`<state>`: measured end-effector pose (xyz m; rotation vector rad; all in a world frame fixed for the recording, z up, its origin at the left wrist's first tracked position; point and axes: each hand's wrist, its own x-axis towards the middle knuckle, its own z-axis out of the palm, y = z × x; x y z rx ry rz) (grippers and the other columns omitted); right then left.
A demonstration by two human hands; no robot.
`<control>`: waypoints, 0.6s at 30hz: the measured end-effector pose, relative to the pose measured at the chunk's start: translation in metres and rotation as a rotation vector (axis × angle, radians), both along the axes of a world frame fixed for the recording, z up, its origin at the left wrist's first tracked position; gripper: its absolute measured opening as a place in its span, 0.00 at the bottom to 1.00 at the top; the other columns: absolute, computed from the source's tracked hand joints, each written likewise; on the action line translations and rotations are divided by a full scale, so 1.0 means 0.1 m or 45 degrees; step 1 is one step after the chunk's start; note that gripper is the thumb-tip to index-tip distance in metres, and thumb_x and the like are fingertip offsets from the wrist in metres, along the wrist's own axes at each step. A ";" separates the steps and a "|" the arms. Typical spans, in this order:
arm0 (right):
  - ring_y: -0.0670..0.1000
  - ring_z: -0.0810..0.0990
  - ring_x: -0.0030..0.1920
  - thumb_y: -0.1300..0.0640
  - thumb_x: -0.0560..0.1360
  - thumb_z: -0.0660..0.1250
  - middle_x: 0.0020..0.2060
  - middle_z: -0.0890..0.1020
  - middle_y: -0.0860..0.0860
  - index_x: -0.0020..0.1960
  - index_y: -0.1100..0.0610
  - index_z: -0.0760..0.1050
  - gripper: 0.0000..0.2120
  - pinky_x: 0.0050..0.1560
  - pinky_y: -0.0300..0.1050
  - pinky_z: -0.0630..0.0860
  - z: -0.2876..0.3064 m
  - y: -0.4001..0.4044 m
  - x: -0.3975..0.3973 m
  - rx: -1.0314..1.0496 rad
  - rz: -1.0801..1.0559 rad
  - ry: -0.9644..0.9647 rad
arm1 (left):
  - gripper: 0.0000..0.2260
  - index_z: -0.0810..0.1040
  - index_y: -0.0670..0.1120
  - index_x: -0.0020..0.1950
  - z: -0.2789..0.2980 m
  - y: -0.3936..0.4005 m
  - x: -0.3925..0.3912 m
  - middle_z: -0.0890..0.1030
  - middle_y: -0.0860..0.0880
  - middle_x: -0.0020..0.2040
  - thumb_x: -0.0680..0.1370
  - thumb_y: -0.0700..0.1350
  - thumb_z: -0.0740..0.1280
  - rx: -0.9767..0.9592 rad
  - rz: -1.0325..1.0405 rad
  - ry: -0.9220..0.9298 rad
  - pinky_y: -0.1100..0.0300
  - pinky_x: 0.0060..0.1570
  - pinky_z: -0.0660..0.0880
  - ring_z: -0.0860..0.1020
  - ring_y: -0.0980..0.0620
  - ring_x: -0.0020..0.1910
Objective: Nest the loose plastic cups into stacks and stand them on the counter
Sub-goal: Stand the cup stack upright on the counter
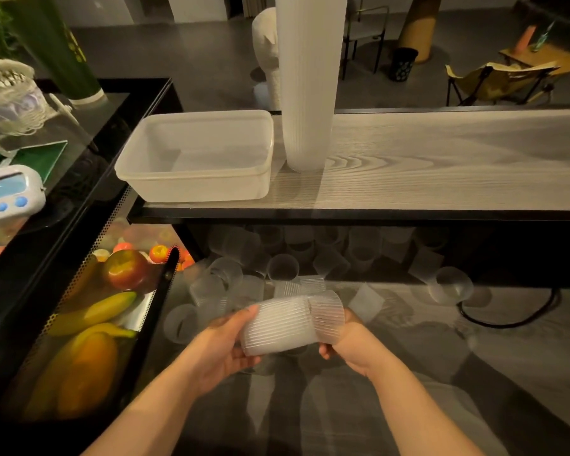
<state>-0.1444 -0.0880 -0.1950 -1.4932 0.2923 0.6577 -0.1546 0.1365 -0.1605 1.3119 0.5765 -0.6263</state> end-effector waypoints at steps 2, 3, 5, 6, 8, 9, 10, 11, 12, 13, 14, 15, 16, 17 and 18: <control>0.46 0.75 0.28 0.63 0.80 0.63 0.29 0.80 0.48 0.55 0.58 0.78 0.07 0.28 0.40 0.72 0.01 0.00 0.00 -0.017 0.024 0.005 | 0.25 0.77 0.44 0.63 -0.02 0.01 -0.01 0.84 0.41 0.53 0.70 0.54 0.72 0.007 -0.028 0.006 0.53 0.44 0.79 0.83 0.44 0.49; 0.46 0.75 0.28 0.63 0.80 0.63 0.30 0.80 0.48 0.54 0.58 0.79 0.07 0.29 0.40 0.72 0.02 -0.03 0.00 -0.036 0.017 0.001 | 0.24 0.77 0.45 0.63 -0.02 0.01 0.00 0.84 0.41 0.53 0.71 0.54 0.72 0.010 -0.040 -0.008 0.53 0.45 0.79 0.83 0.44 0.49; 0.46 0.74 0.28 0.65 0.80 0.61 0.33 0.82 0.51 0.52 0.57 0.80 0.10 0.28 0.40 0.71 0.05 -0.11 0.03 -0.042 -0.054 0.004 | 0.23 0.78 0.45 0.63 -0.01 0.01 0.03 0.84 0.41 0.54 0.71 0.54 0.72 0.024 -0.045 -0.059 0.53 0.44 0.79 0.83 0.45 0.49; 0.46 0.73 0.28 0.65 0.80 0.60 0.35 0.82 0.52 0.53 0.56 0.81 0.11 0.28 0.39 0.70 0.06 -0.14 0.04 -0.034 -0.093 0.014 | 0.23 0.78 0.46 0.63 0.00 0.00 0.04 0.84 0.42 0.54 0.71 0.54 0.72 0.037 -0.050 -0.085 0.53 0.45 0.79 0.83 0.45 0.49; 0.46 0.72 0.27 0.65 0.80 0.59 0.35 0.81 0.52 0.54 0.54 0.80 0.13 0.27 0.38 0.69 0.08 -0.15 0.04 -0.038 -0.064 0.002 | 0.21 0.79 0.48 0.62 0.02 -0.03 0.07 0.83 0.43 0.55 0.71 0.54 0.72 0.063 -0.115 -0.134 0.52 0.47 0.79 0.83 0.44 0.52; 0.45 0.72 0.27 0.65 0.80 0.59 0.35 0.80 0.51 0.55 0.52 0.79 0.13 0.26 0.38 0.69 0.07 -0.11 0.03 -0.064 -0.021 -0.015 | 0.20 0.80 0.50 0.62 0.03 -0.05 0.07 0.84 0.45 0.56 0.72 0.54 0.71 0.077 -0.169 -0.156 0.51 0.50 0.80 0.83 0.45 0.53; 0.44 0.71 0.27 0.65 0.80 0.58 0.35 0.79 0.50 0.55 0.50 0.77 0.14 0.26 0.37 0.68 0.06 -0.06 0.01 -0.126 0.025 -0.011 | 0.18 0.80 0.51 0.62 0.04 -0.08 0.08 0.84 0.46 0.56 0.73 0.55 0.70 0.095 -0.211 -0.174 0.51 0.51 0.80 0.83 0.46 0.54; 0.44 0.70 0.26 0.64 0.80 0.58 0.35 0.77 0.49 0.56 0.48 0.76 0.14 0.25 0.38 0.67 0.03 0.00 0.00 -0.202 0.080 0.004 | 0.17 0.80 0.52 0.62 0.05 -0.10 0.09 0.84 0.47 0.56 0.74 0.55 0.70 0.118 -0.234 -0.187 0.51 0.52 0.81 0.83 0.46 0.54; 0.45 0.69 0.25 0.62 0.80 0.58 0.36 0.77 0.49 0.56 0.48 0.74 0.12 0.24 0.38 0.68 -0.02 0.05 0.00 -0.257 0.114 0.028 | 0.17 0.79 0.53 0.62 0.05 -0.11 0.09 0.84 0.48 0.56 0.75 0.55 0.69 0.143 -0.244 -0.195 0.52 0.51 0.81 0.83 0.47 0.55; 0.45 0.70 0.25 0.60 0.81 0.59 0.36 0.77 0.49 0.56 0.47 0.74 0.10 0.25 0.39 0.69 -0.09 0.09 0.00 -0.283 0.082 0.068 | 0.18 0.79 0.53 0.63 0.05 -0.11 0.09 0.84 0.48 0.57 0.75 0.55 0.69 0.157 -0.246 -0.195 0.53 0.50 0.80 0.83 0.47 0.55; 0.47 0.73 0.27 0.56 0.81 0.60 0.37 0.77 0.49 0.55 0.48 0.74 0.06 0.28 0.41 0.72 -0.12 0.11 0.03 -0.263 -0.053 0.141 | 0.19 0.79 0.53 0.64 0.05 -0.10 0.09 0.83 0.48 0.57 0.74 0.55 0.70 0.152 -0.247 -0.191 0.53 0.50 0.80 0.83 0.47 0.55; 0.50 0.77 0.34 0.51 0.81 0.61 0.38 0.78 0.49 0.55 0.50 0.76 0.07 0.36 0.43 0.75 -0.16 0.08 0.05 -0.263 -0.237 0.204 | 0.19 0.78 0.53 0.64 0.05 -0.09 0.09 0.83 0.48 0.57 0.74 0.55 0.70 0.136 -0.242 -0.186 0.53 0.50 0.80 0.83 0.47 0.55; 0.53 0.79 0.44 0.44 0.81 0.59 0.42 0.79 0.49 0.57 0.51 0.76 0.13 0.45 0.46 0.75 -0.20 0.02 0.08 -0.407 -0.358 0.192 | 0.20 0.78 0.53 0.64 0.04 -0.07 0.07 0.83 0.47 0.58 0.73 0.55 0.71 0.118 -0.222 -0.175 0.53 0.50 0.80 0.83 0.46 0.55; 0.56 0.78 0.53 0.39 0.81 0.55 0.48 0.78 0.51 0.59 0.48 0.74 0.18 0.52 0.47 0.72 -0.23 -0.07 0.10 -0.761 -0.309 0.090 | 0.21 0.78 0.52 0.64 0.04 -0.06 0.06 0.83 0.46 0.58 0.73 0.55 0.71 0.105 -0.188 -0.158 0.53 0.49 0.80 0.83 0.46 0.55; 0.57 0.74 0.60 0.37 0.80 0.52 0.57 0.76 0.53 0.65 0.47 0.72 0.21 0.56 0.48 0.70 -0.28 -0.17 0.09 -1.225 -0.193 -0.074 | 0.22 0.78 0.51 0.64 0.01 -0.03 0.05 0.82 0.45 0.58 0.72 0.55 0.72 0.097 -0.150 -0.139 0.54 0.47 0.79 0.83 0.45 0.54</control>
